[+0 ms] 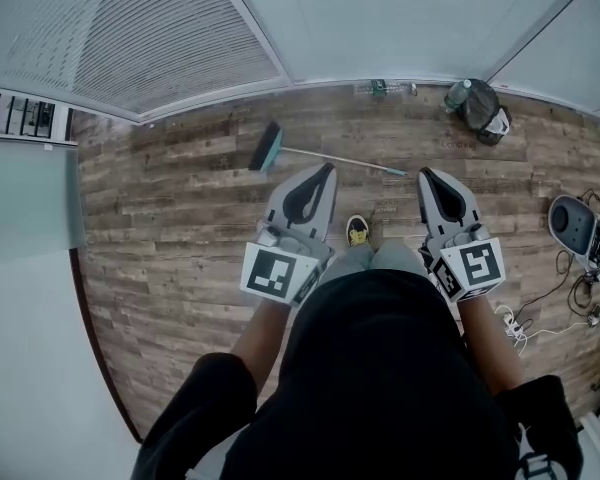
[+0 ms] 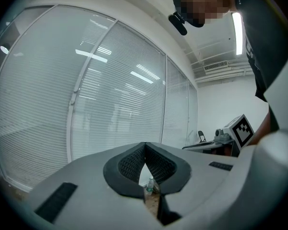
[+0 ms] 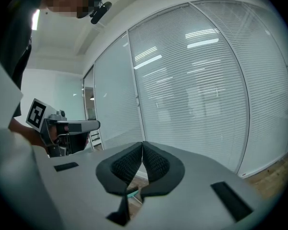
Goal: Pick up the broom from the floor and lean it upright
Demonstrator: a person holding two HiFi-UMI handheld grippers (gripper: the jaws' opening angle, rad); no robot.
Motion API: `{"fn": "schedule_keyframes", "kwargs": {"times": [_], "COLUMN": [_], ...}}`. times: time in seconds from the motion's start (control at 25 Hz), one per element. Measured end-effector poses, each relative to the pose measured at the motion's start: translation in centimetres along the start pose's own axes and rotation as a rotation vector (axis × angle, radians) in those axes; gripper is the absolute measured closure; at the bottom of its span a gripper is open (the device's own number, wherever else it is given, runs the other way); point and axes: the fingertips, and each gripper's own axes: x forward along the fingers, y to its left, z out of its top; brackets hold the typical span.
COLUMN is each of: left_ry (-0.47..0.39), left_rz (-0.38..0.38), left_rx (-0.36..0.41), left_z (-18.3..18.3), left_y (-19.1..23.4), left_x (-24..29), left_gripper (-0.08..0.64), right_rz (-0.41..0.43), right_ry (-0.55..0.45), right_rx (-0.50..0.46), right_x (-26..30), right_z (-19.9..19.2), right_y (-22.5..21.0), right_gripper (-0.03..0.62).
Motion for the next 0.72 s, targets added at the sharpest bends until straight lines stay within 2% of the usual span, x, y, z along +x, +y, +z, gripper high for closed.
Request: {"fn": "schedule_keyframes", "kwargs": {"times": [0.16, 0.36, 0.6, 0.72], "left_ry": [0.020, 0.020, 0.018, 0.024], "left_rz": [0.004, -0.015, 0.015, 0.029], "left_rx": [-0.031, -0.008, -0.061, -0.056], "left_z": [-0.5, -1.1, -0.6, -1.1], "left_y": [1.5, 2.4, 3.6, 4.7], "left_x": [0.7, 1.5, 2.4, 2.8], "left_gripper": [0.537, 0.537, 0.537, 0.537], "right_rz": [-0.040, -0.038, -0.021, -0.005], "right_ry": [0.000, 0.005, 0.032, 0.036], "right_rx": [0.023, 0.023, 0.020, 0.020], "right_x": [1.1, 2.2, 3.4, 4.3], "right_z": [0.1, -0.1, -0.2, -0.2], "right_y": [-0.2, -0.4, -0.3, -0.4], "right_gripper": [0.574, 0.574, 0.574, 0.574]}}
